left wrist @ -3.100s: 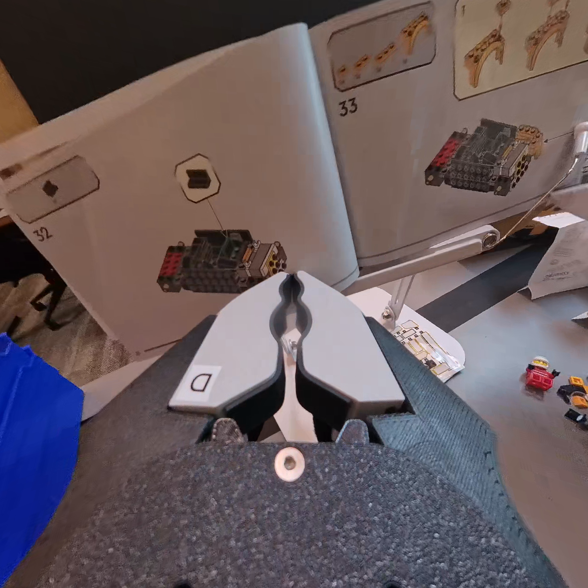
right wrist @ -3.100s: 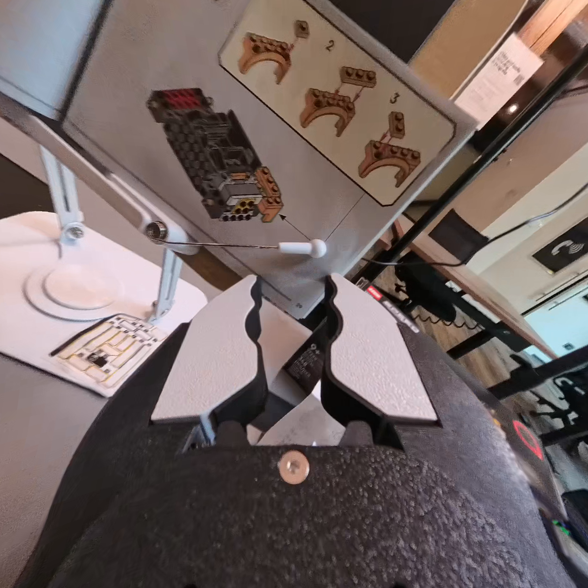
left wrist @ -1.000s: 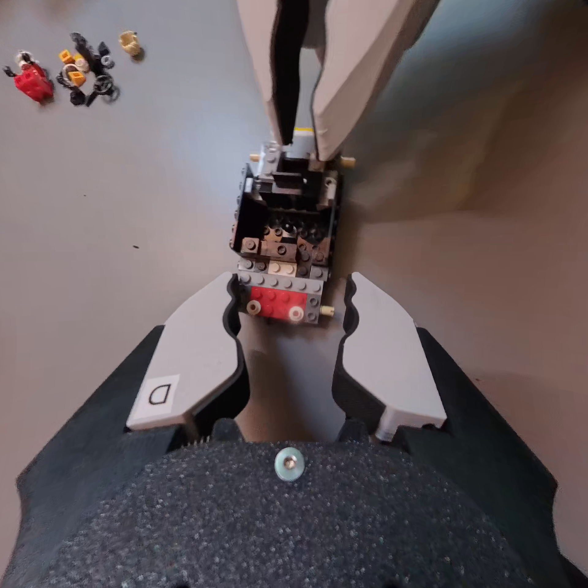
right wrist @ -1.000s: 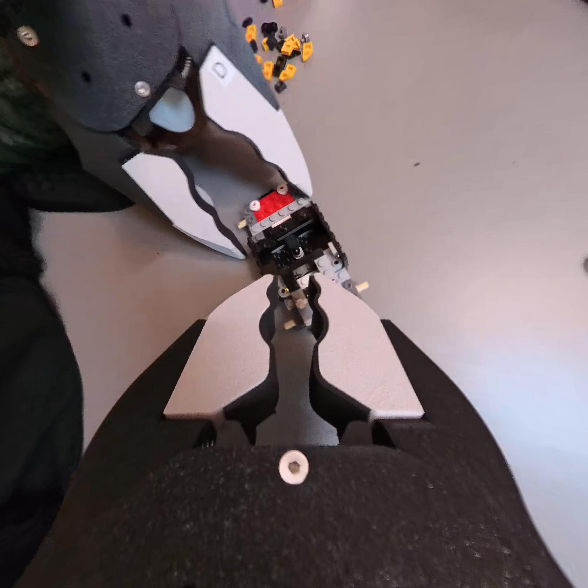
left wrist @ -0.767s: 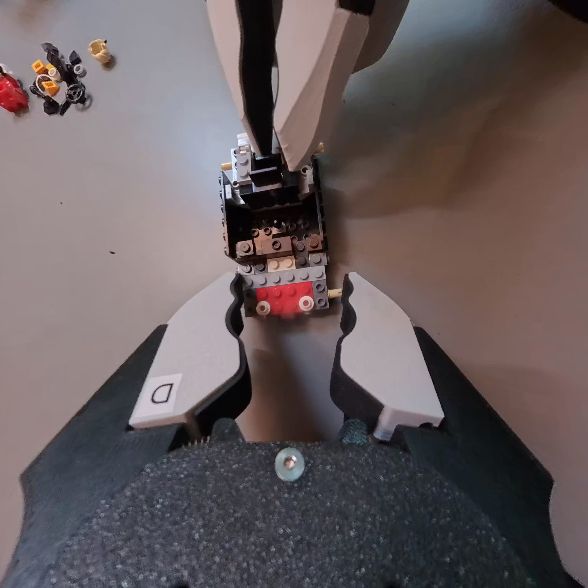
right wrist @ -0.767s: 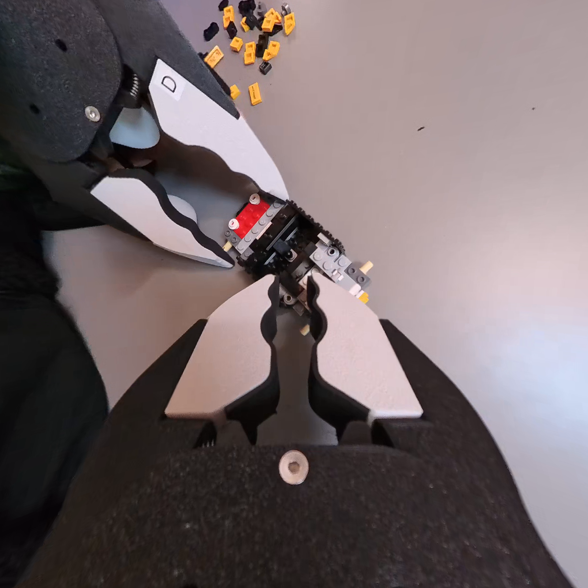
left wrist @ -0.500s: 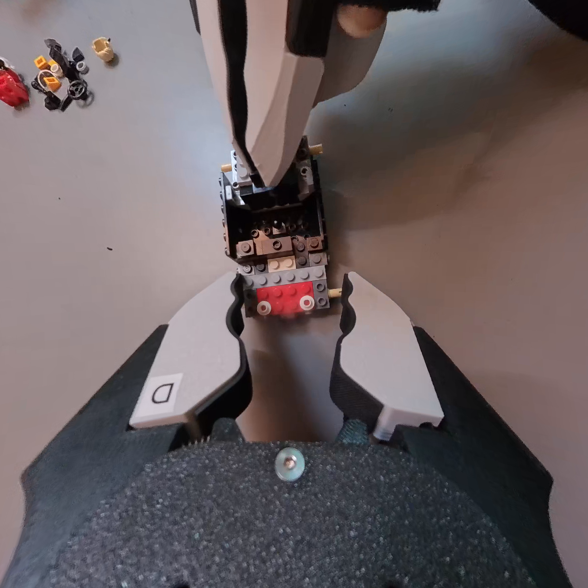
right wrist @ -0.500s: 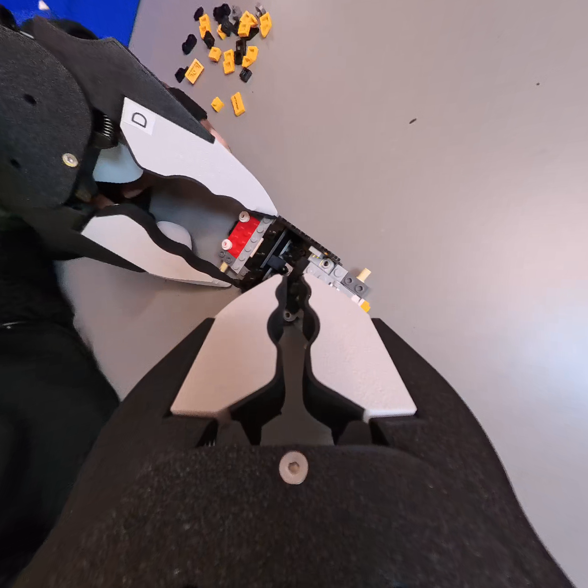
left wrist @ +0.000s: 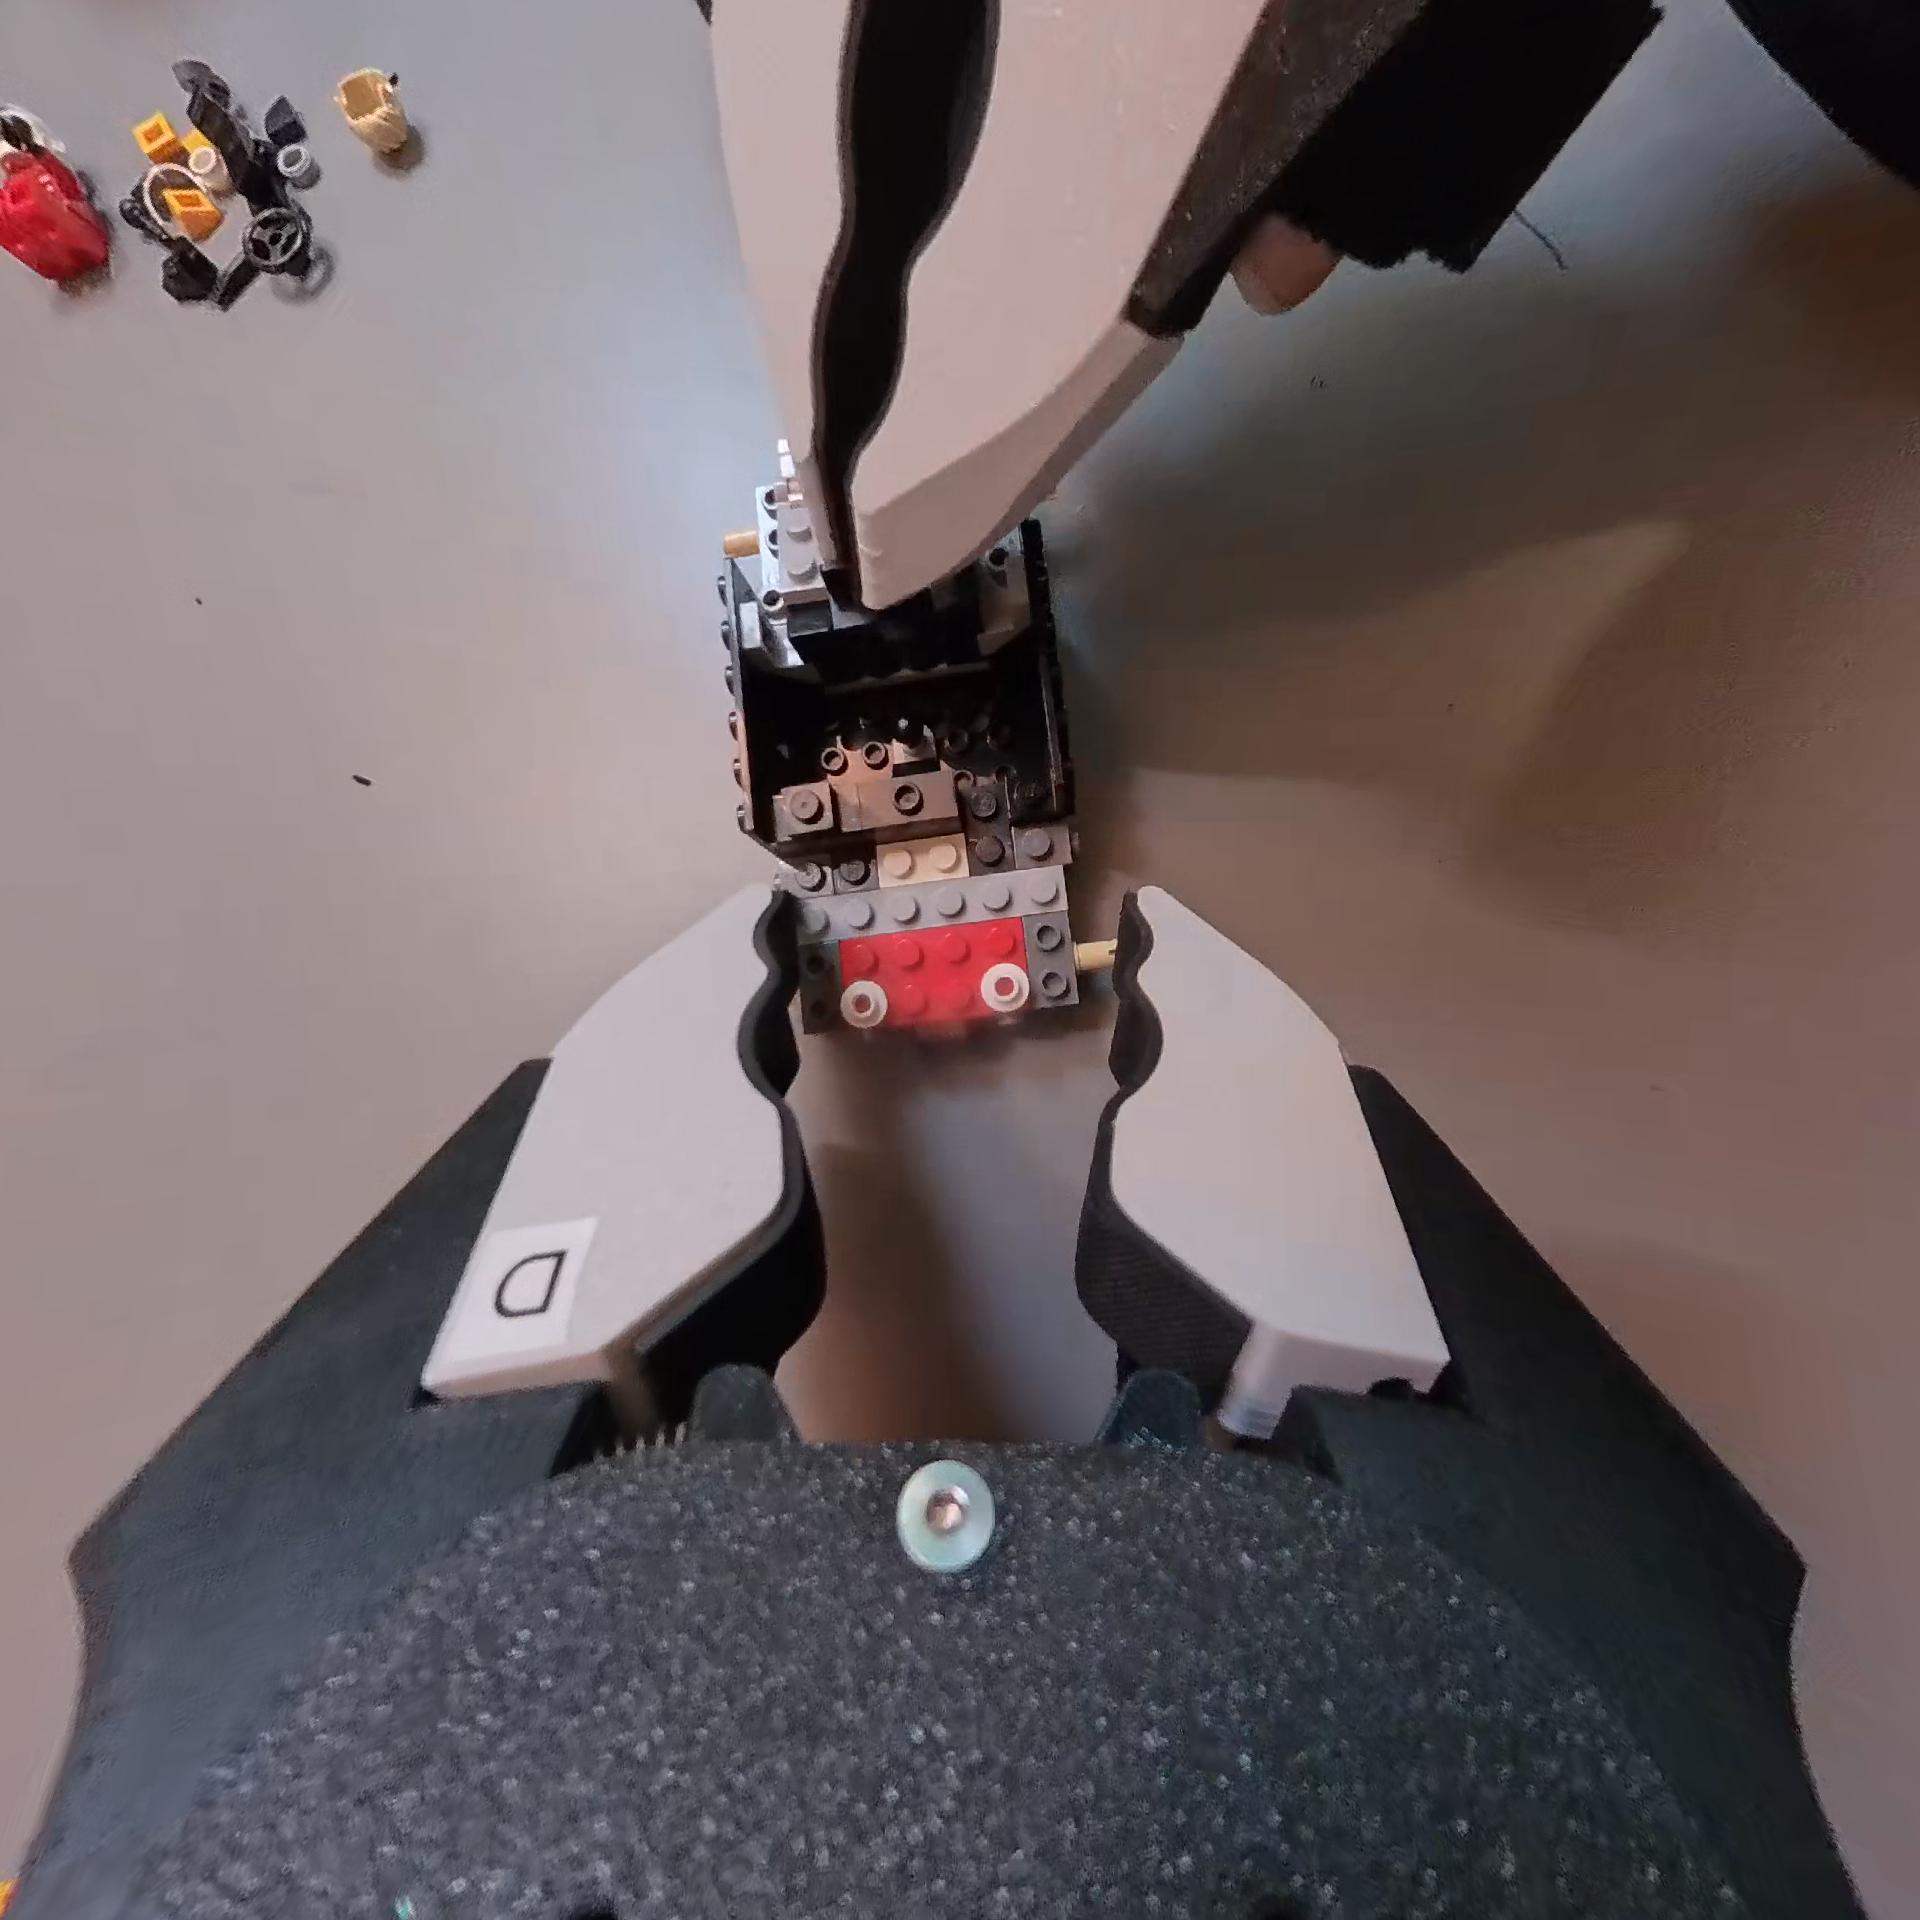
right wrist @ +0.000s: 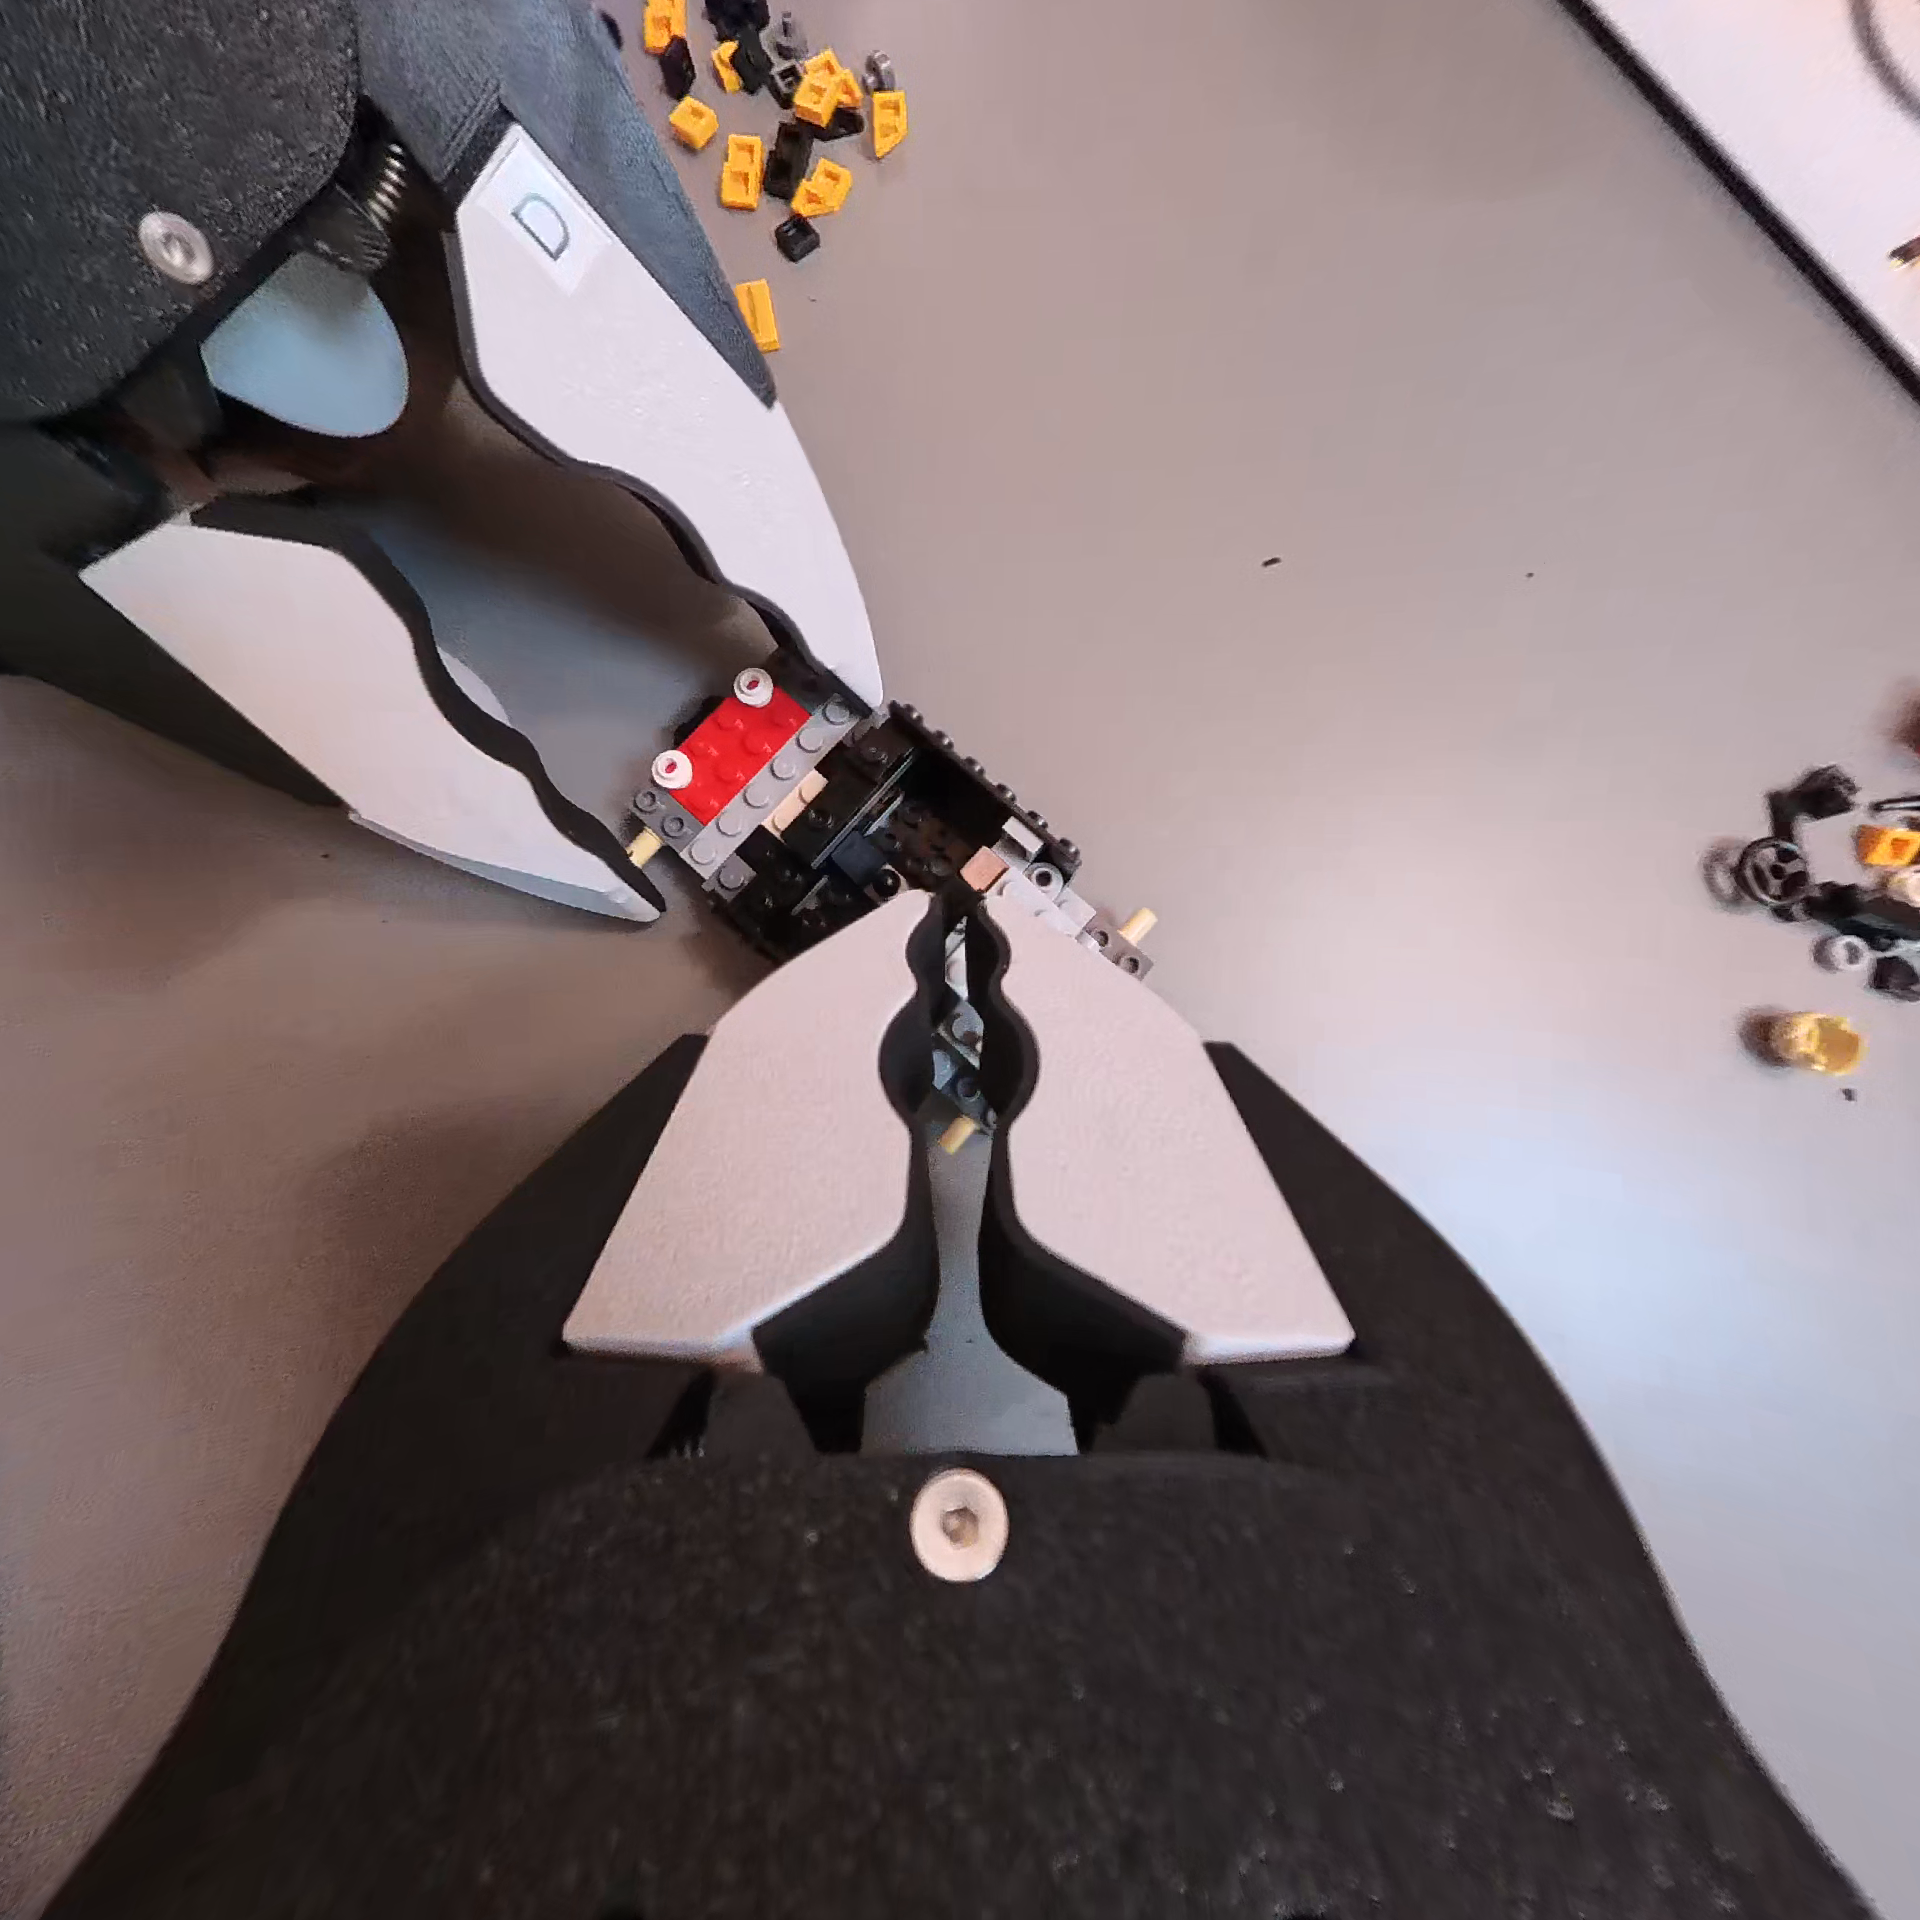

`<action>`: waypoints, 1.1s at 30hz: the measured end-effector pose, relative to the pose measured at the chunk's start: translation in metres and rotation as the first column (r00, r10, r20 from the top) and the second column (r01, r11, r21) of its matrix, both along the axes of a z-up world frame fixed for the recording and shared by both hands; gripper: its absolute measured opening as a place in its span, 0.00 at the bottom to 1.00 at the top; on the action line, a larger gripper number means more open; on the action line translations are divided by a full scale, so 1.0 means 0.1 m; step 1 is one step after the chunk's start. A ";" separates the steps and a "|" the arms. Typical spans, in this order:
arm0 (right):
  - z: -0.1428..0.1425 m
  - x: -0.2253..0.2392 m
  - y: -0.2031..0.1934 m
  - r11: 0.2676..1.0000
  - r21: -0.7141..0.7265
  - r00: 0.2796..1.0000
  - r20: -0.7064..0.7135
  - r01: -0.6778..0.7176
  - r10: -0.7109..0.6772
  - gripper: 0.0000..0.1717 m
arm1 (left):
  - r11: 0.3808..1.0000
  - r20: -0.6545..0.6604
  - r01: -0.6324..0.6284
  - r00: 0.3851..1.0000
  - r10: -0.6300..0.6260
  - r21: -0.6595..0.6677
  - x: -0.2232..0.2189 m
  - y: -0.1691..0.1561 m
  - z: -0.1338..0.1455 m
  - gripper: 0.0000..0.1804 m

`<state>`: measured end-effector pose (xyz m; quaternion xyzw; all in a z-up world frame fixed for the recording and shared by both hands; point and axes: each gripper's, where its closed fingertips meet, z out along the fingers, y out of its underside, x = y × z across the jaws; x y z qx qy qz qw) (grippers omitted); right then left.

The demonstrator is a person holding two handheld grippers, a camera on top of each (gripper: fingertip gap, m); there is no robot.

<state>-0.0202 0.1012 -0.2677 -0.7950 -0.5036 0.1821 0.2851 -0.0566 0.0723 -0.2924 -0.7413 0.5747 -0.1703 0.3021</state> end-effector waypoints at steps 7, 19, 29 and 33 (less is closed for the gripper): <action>0.01 -0.02 0.04 0.997 0.074 0.999 0.031 0.034 -0.037 0.01 | 1.000 -0.007 -0.017 1.000 0.017 -0.009 -0.01 0.02 0.00 0.32; 0.64 0.06 0.11 0.988 0.088 0.937 -0.337 0.128 -0.091 0.00 | 0.998 0.024 -0.058 0.998 0.058 -0.001 -0.11 0.18 0.01 0.32; 0.83 0.10 0.12 0.994 -0.071 0.716 -0.690 0.080 -0.107 0.00 | 0.999 0.259 -0.035 0.965 0.036 -0.009 -0.04 0.23 0.29 0.35; 0.93 0.07 0.01 0.996 -0.085 0.616 -0.785 -0.008 -0.062 0.00 | 0.990 0.590 0.054 0.807 0.035 -0.132 0.08 0.11 0.81 0.24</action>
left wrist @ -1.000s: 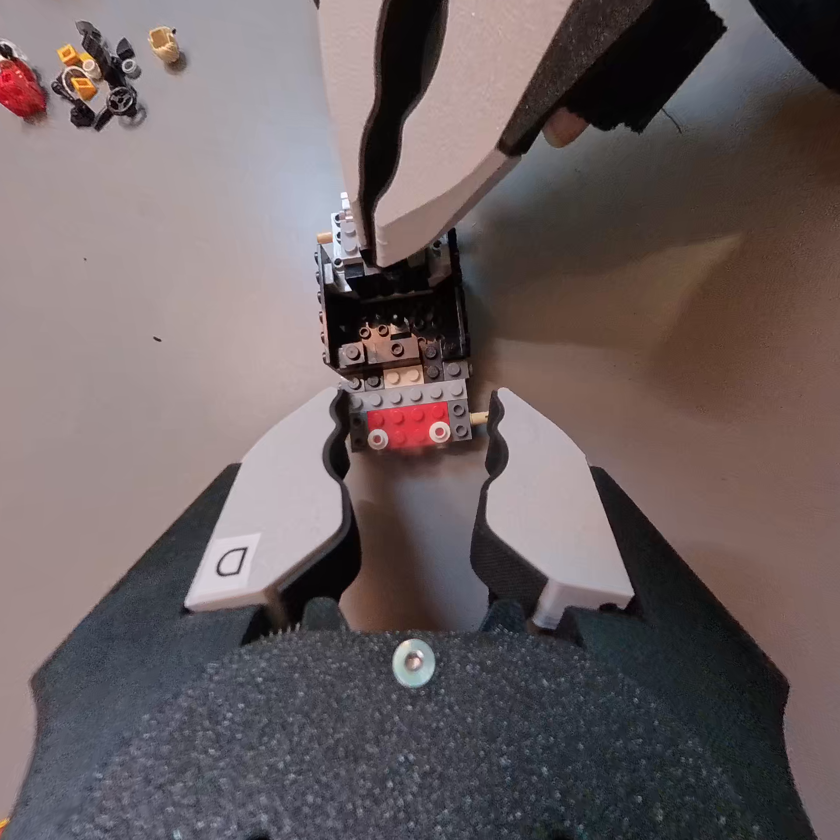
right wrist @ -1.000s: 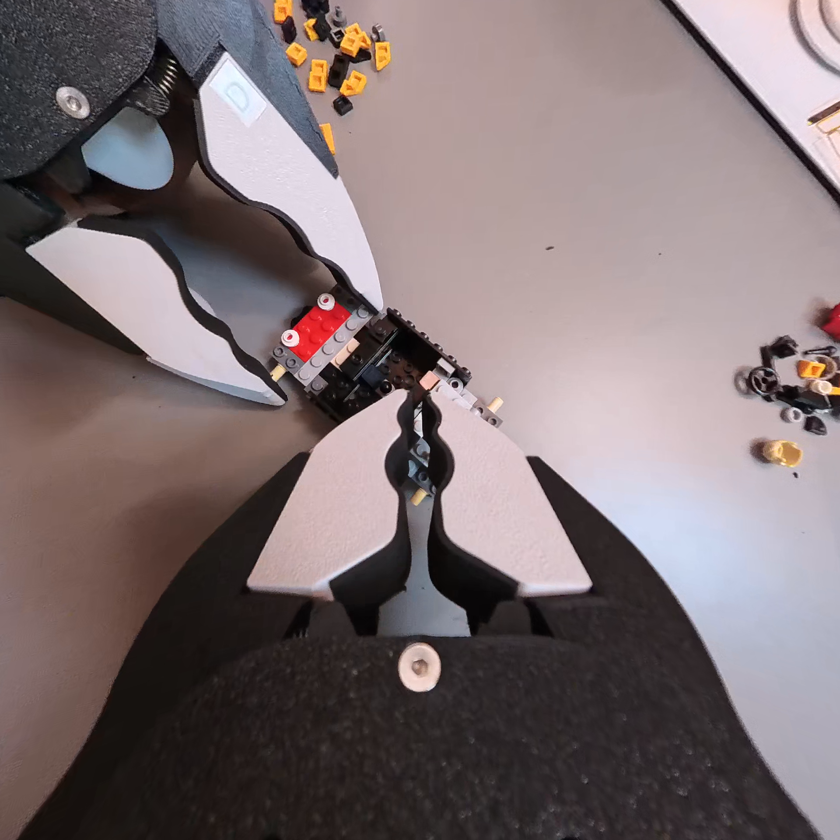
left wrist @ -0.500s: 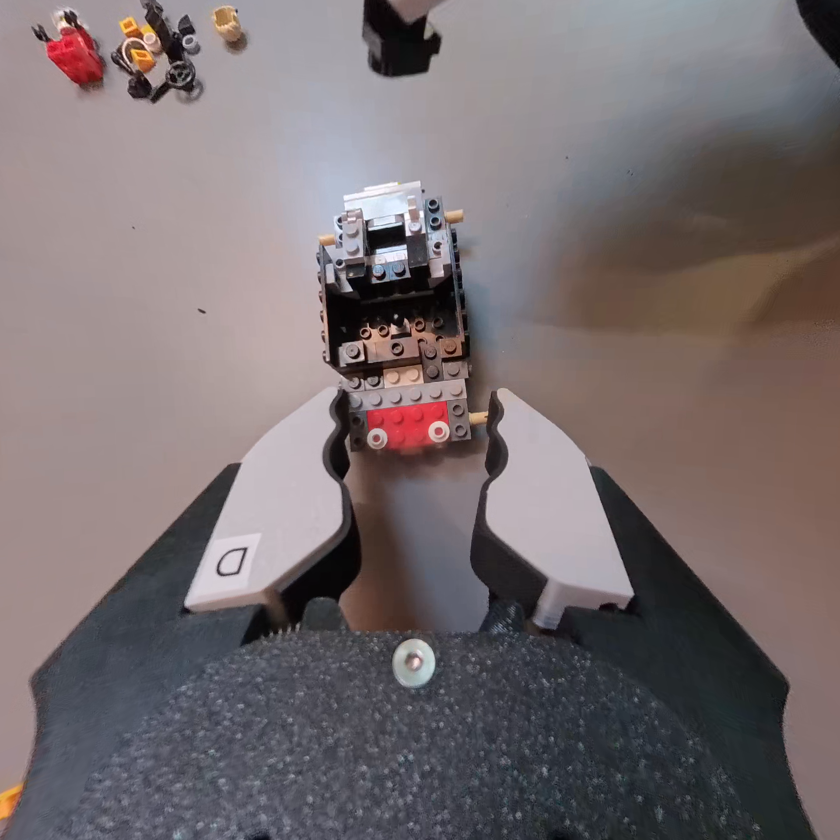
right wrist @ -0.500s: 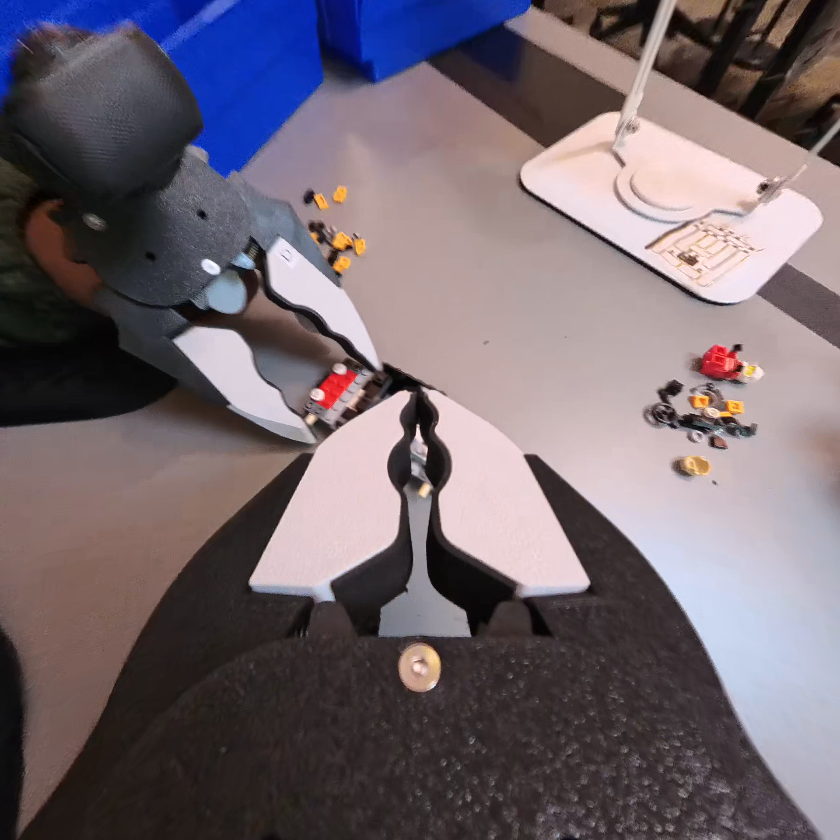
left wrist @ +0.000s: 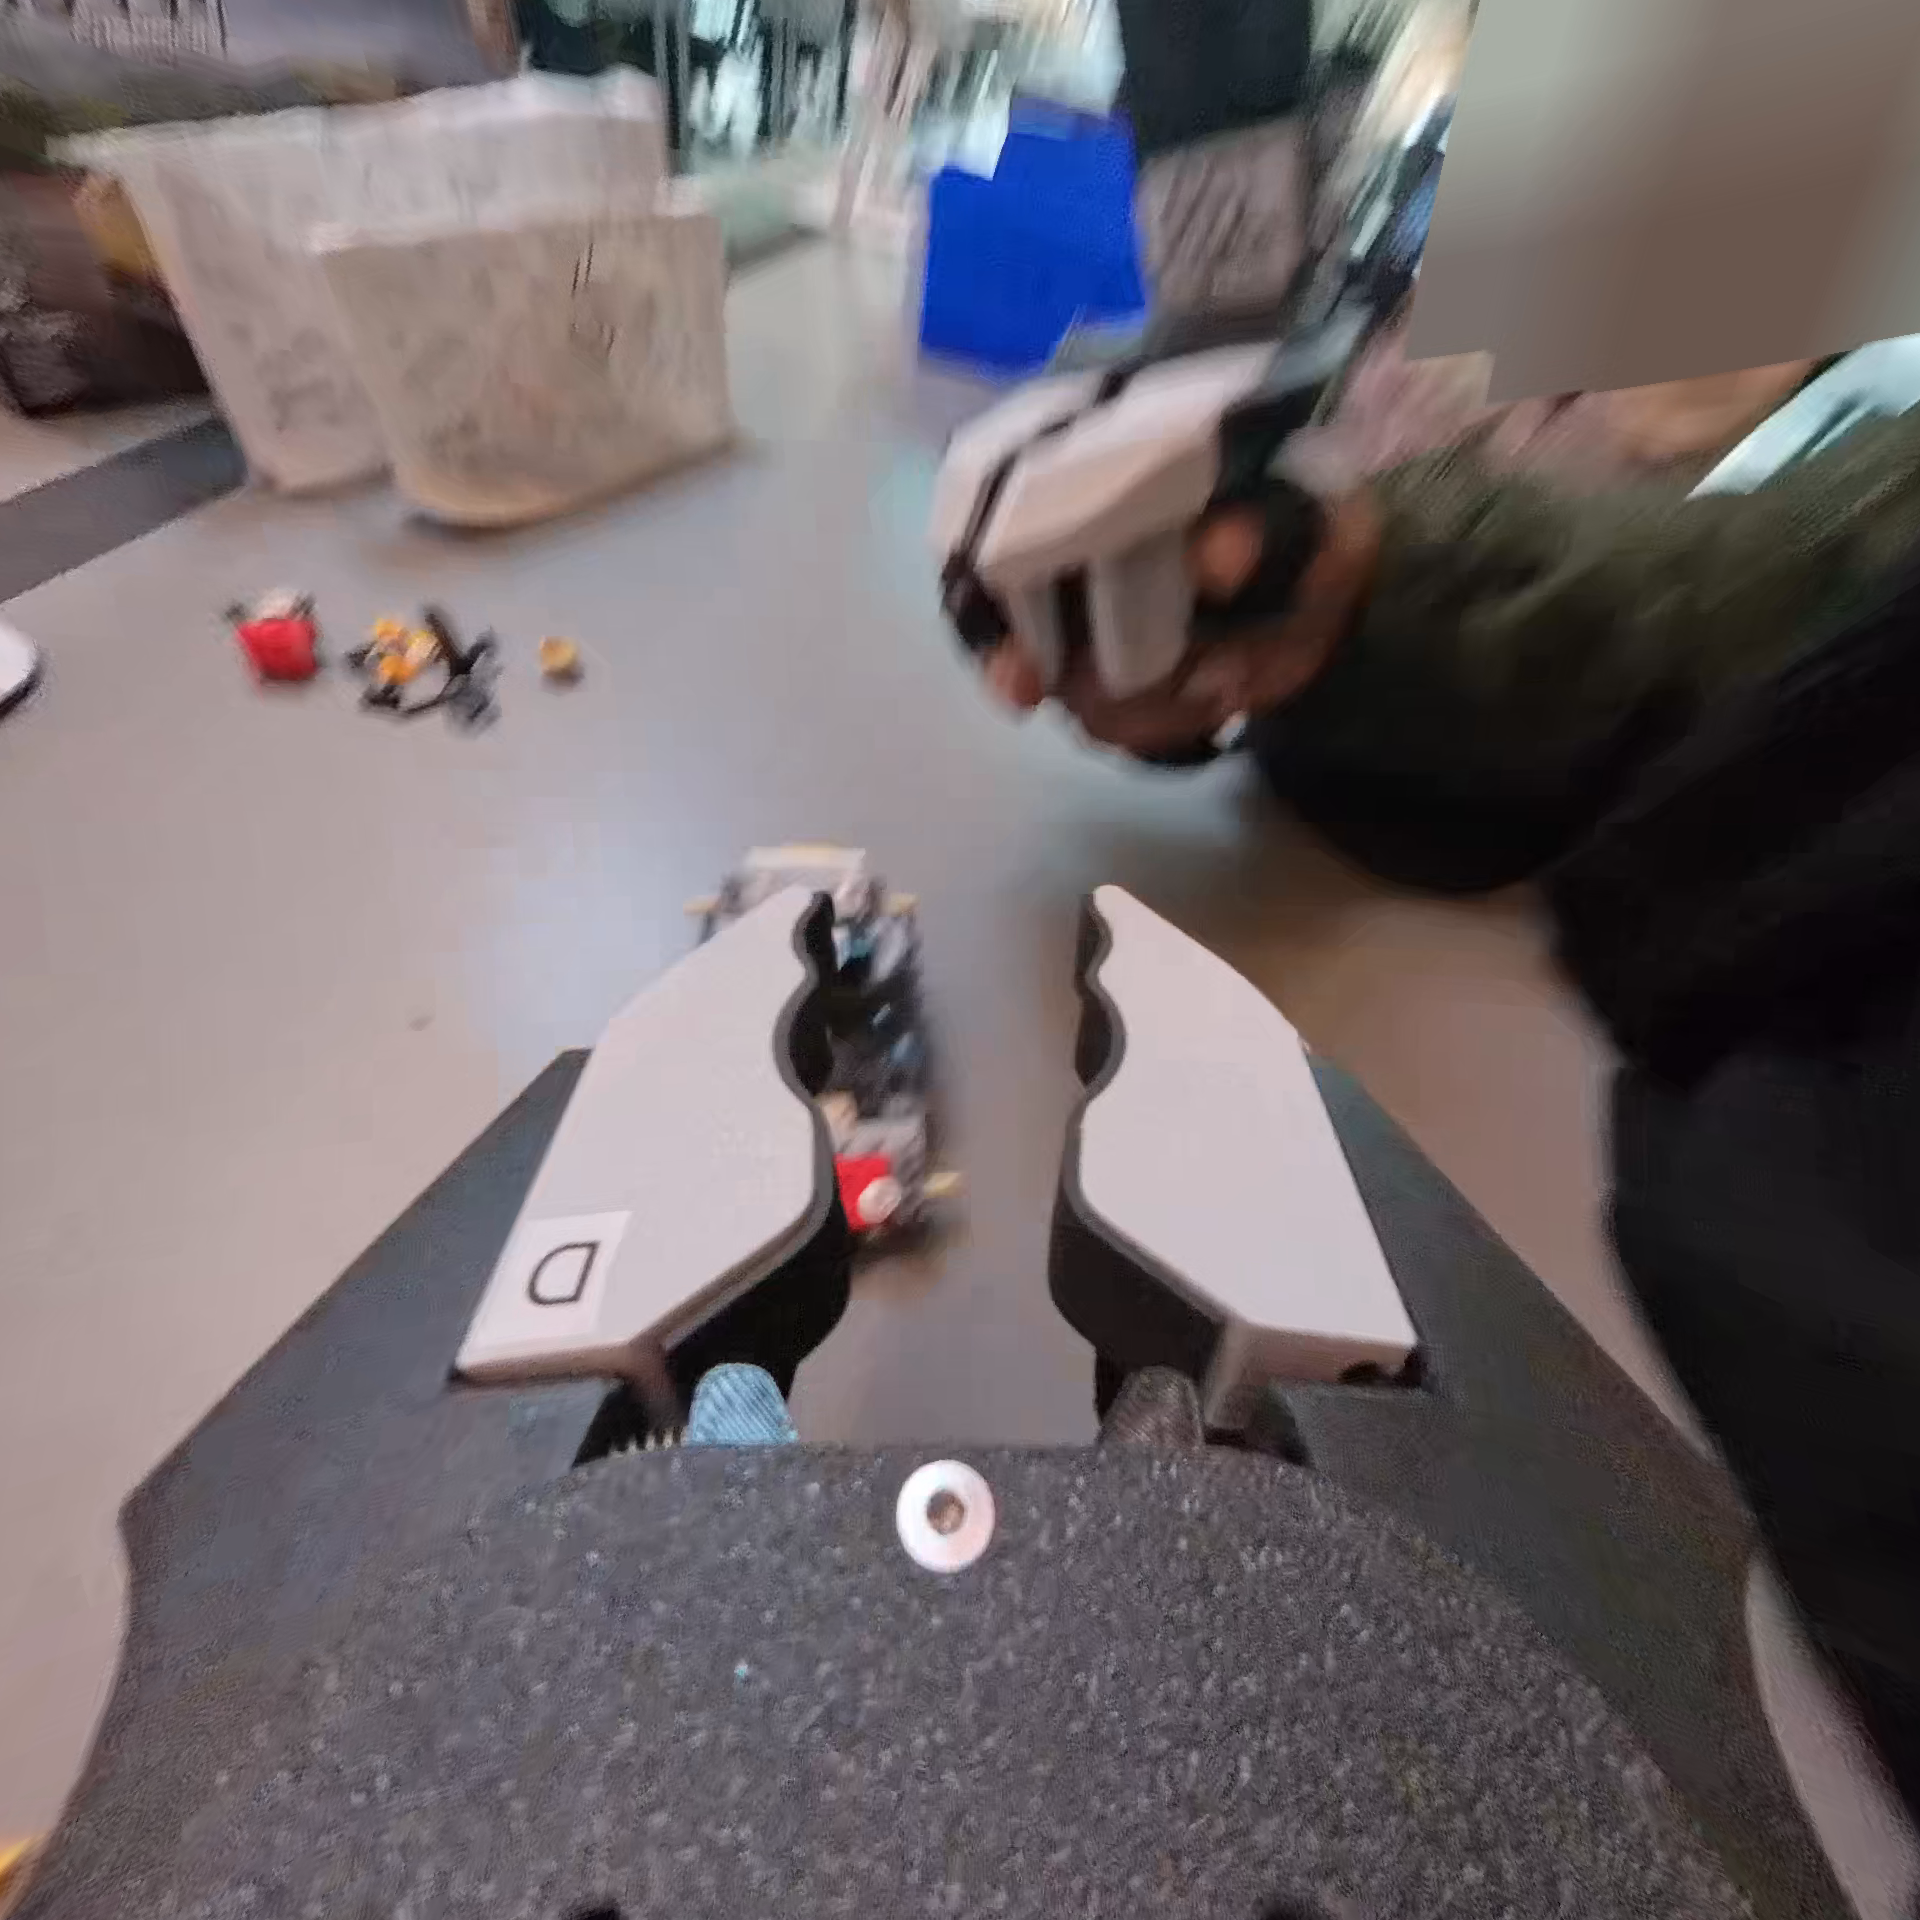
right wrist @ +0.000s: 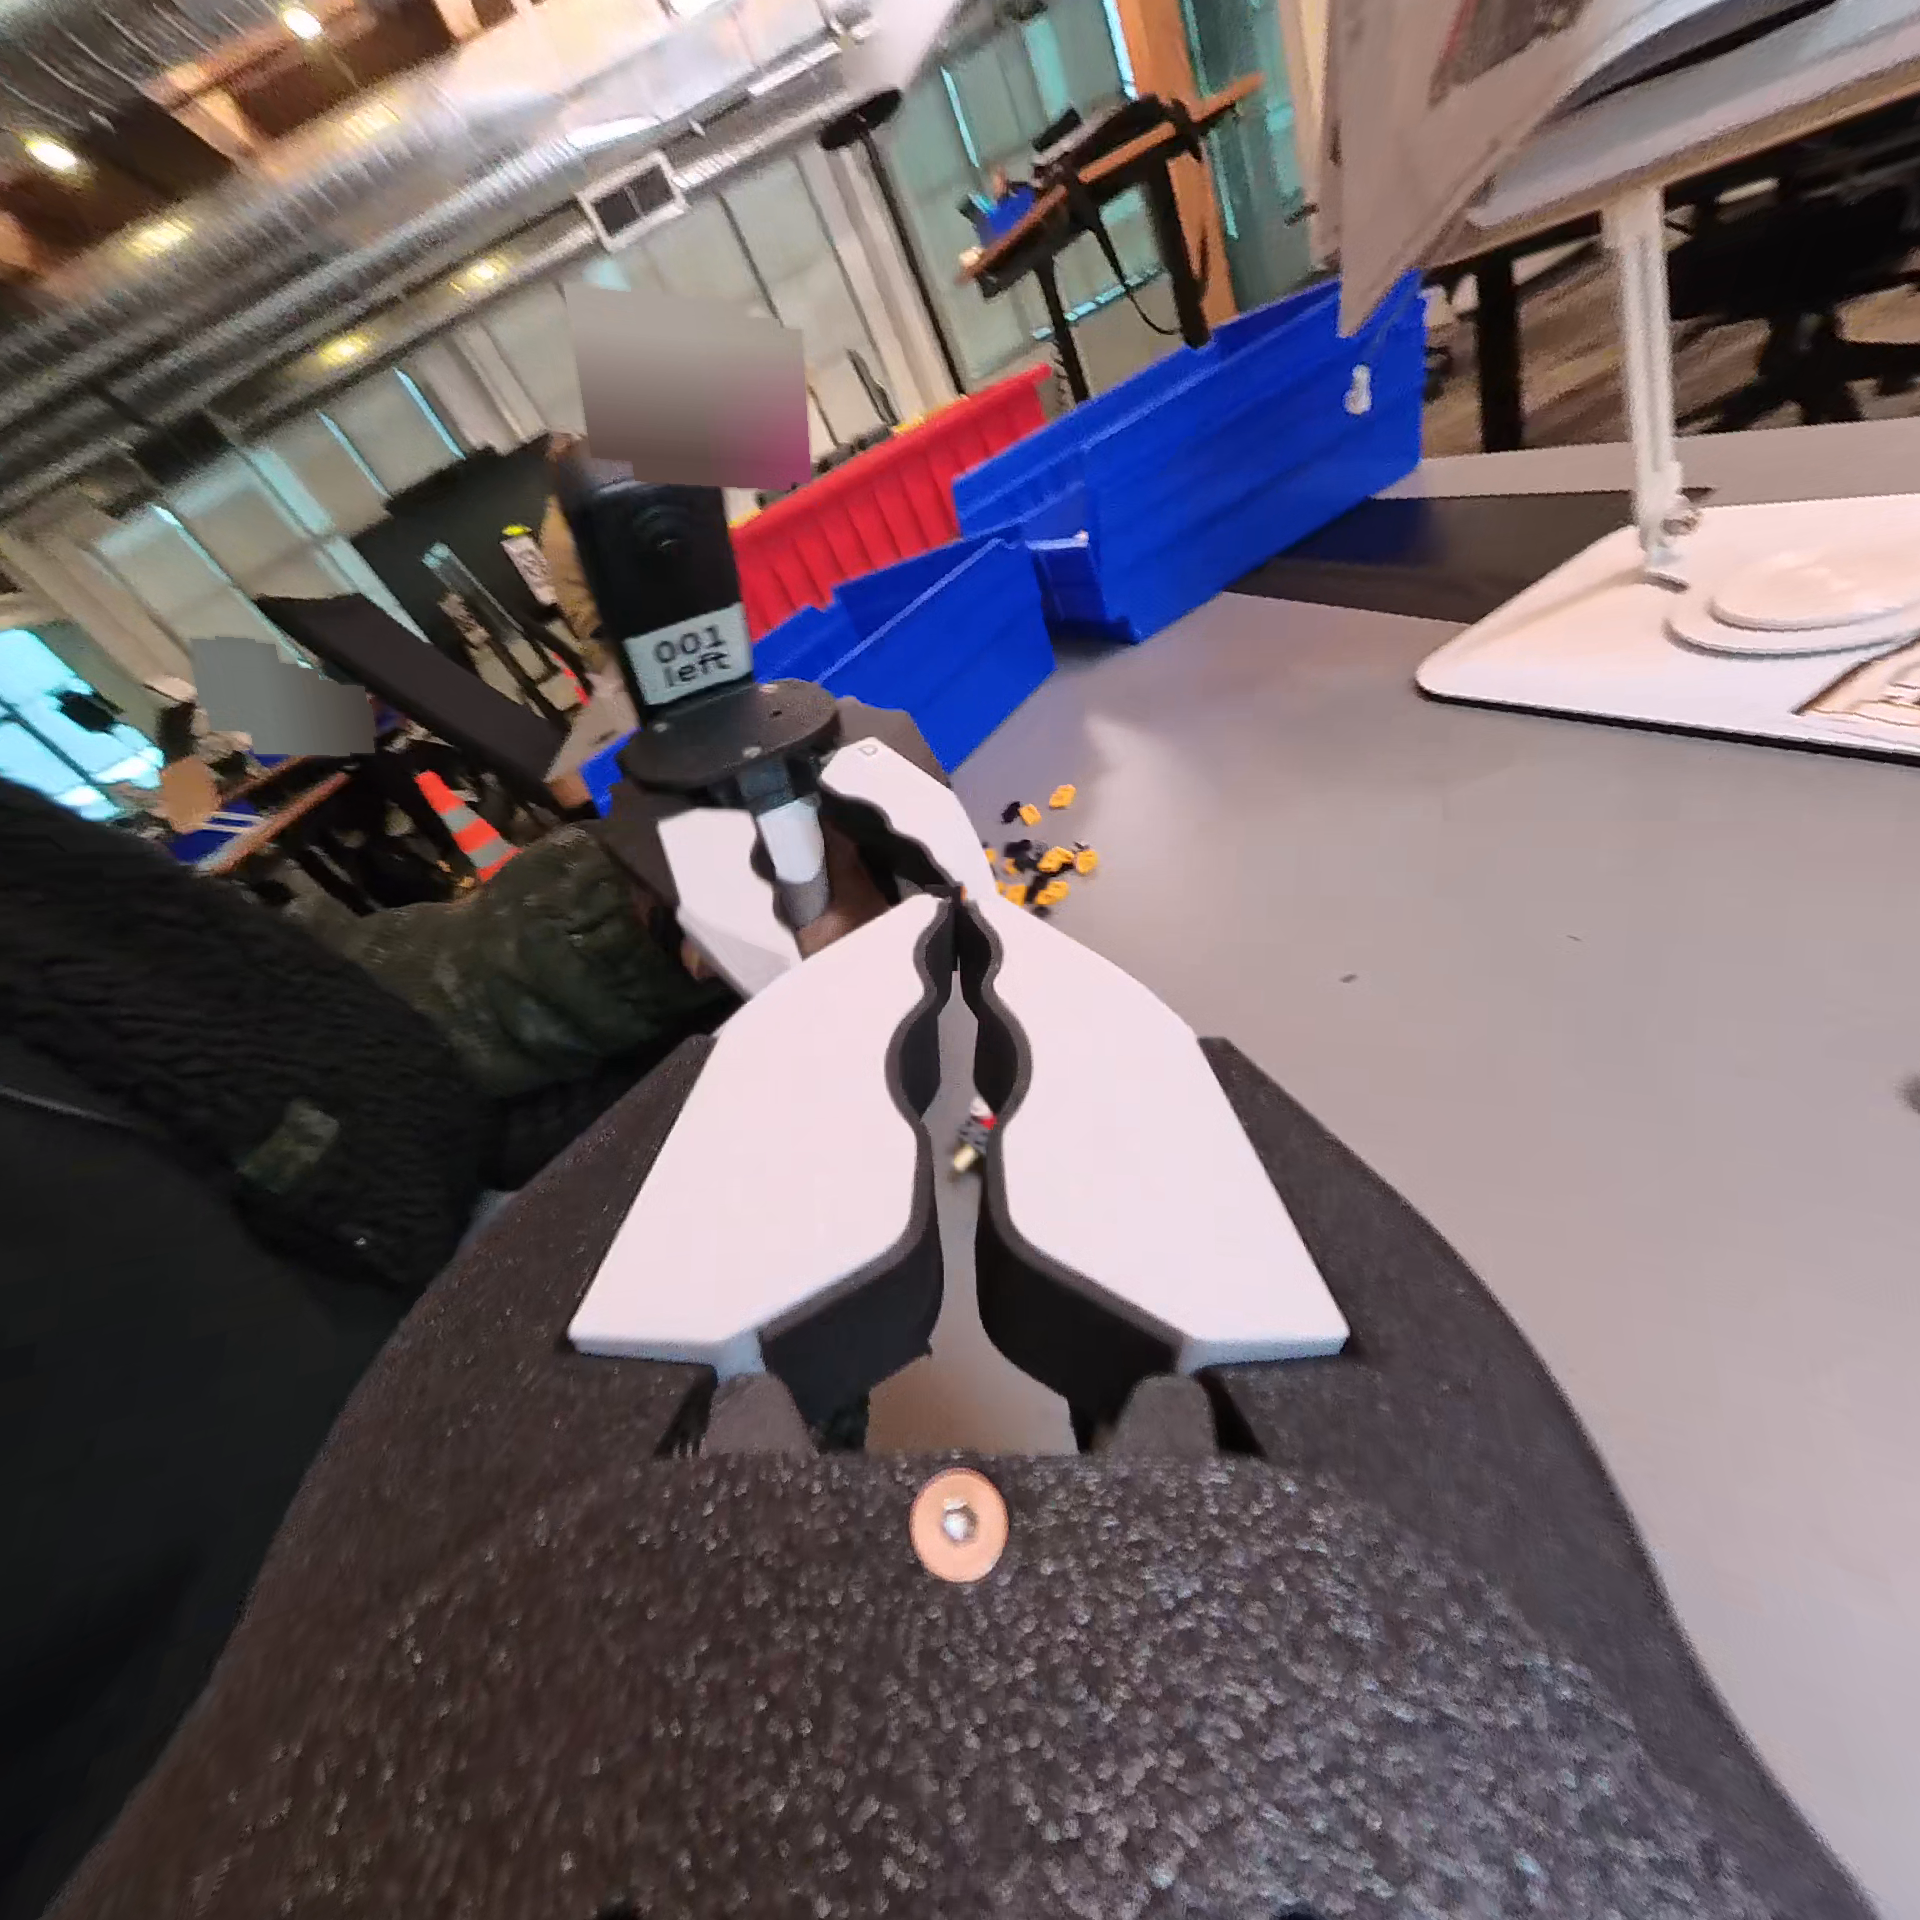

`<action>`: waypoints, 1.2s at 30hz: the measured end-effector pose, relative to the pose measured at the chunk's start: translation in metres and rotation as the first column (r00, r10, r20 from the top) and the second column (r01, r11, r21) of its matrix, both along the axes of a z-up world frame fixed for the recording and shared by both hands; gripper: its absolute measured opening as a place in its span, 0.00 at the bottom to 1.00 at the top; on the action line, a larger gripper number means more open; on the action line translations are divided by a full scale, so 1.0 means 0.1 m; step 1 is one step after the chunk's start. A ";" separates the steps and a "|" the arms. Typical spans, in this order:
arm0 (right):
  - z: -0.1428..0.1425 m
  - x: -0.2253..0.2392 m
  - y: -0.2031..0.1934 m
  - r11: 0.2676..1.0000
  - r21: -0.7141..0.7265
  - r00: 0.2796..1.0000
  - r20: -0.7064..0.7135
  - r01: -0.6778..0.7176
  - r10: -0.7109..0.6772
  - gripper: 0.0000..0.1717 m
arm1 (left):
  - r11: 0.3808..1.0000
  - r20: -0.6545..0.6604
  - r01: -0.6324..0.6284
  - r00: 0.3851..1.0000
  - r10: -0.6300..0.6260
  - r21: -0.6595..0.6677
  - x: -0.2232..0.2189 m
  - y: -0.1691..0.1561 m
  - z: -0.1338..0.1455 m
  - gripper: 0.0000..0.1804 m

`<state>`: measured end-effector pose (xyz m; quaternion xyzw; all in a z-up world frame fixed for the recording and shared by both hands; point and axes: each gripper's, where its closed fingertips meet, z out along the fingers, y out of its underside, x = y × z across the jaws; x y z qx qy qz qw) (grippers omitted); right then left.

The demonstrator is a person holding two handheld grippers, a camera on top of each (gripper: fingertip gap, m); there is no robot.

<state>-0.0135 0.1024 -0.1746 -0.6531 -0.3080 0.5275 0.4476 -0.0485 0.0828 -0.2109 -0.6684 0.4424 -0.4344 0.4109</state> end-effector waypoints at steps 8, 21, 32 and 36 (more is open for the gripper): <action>0.11 -0.20 -0.18 0.992 0.012 0.983 -0.133 -0.123 0.123 0.00 | 0.991 0.293 0.066 0.956 -0.029 -0.117 0.11 -0.05 0.41 0.15; 0.12 -0.26 -0.29 0.983 -0.013 0.966 -0.186 -0.185 0.179 0.00 | 0.982 0.322 0.126 0.944 -0.075 -0.140 0.17 -0.15 0.45 0.04; 0.13 -0.26 -0.42 0.962 -0.018 0.942 -0.206 -0.274 0.264 0.00 | 0.968 0.328 0.205 0.933 -0.148 -0.147 0.16 -0.28 0.46 0.04; 0.16 -0.26 -0.41 0.969 0.018 0.949 -0.197 -0.248 0.246 0.00 | 0.975 0.312 0.174 0.942 -0.123 -0.140 0.16 -0.27 0.47 0.05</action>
